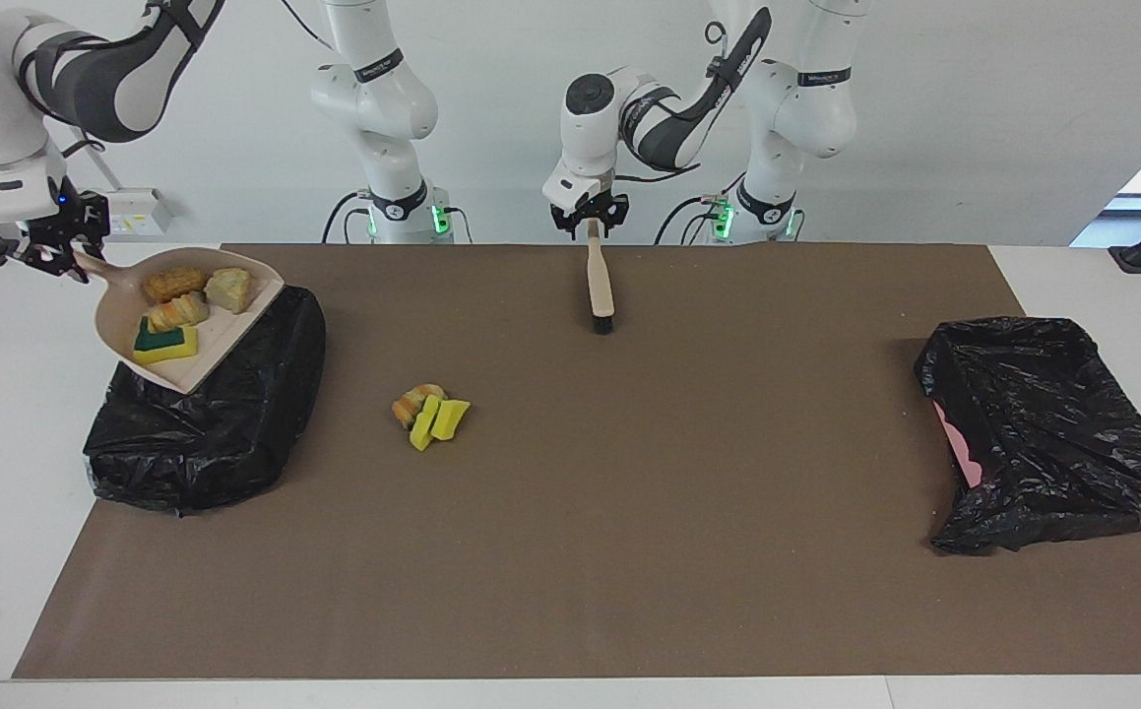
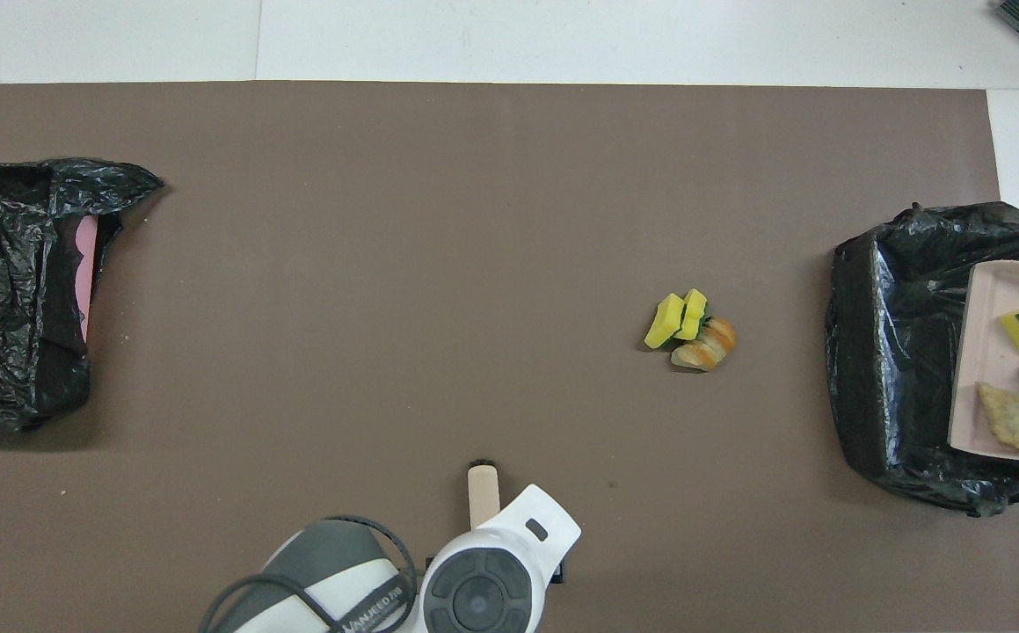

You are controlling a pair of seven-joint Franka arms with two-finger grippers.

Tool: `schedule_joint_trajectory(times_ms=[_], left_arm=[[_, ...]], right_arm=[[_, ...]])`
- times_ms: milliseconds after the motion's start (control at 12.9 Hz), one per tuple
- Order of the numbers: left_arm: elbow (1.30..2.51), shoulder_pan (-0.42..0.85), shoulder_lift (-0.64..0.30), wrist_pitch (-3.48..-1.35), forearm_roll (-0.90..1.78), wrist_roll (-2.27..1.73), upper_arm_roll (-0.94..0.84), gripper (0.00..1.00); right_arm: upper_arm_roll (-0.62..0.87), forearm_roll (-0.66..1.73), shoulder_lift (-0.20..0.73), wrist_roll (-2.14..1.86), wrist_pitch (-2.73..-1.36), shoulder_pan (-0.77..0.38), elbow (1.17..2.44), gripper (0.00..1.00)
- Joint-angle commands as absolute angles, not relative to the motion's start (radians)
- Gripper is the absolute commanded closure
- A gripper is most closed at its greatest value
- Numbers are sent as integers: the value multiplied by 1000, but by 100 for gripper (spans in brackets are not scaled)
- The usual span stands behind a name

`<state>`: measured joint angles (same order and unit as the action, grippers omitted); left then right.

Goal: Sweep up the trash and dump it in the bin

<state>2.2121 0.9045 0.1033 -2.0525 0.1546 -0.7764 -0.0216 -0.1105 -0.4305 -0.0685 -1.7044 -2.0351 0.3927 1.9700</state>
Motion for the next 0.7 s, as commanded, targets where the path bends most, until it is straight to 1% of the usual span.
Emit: schedule_joint_trajectory(times_ms=[0, 155, 310, 465, 620], left_arm=[[2038, 789, 45, -1936, 79, -665, -29, 0], [1968, 720, 34, -1908, 28, -580, -28, 0], [1884, 638, 35, -1847, -1, -502, -26, 0], [1833, 566, 48, -1803, -2, -408, -26, 0], [1758, 510, 49, -1720, -3, -341, -26, 0]], right_arm=[[-101, -556, -116, -1706, -2127, 365, 2054, 100], [-100, -644, -135, -1663, -2164, 357, 2089, 100], [-98, -714, -152, -1594, -2168, 339, 2115, 100], [-98, -777, -164, -1536, -2163, 301, 2132, 100], [-98, -909, -222, -1430, -2166, 267, 2186, 100]])
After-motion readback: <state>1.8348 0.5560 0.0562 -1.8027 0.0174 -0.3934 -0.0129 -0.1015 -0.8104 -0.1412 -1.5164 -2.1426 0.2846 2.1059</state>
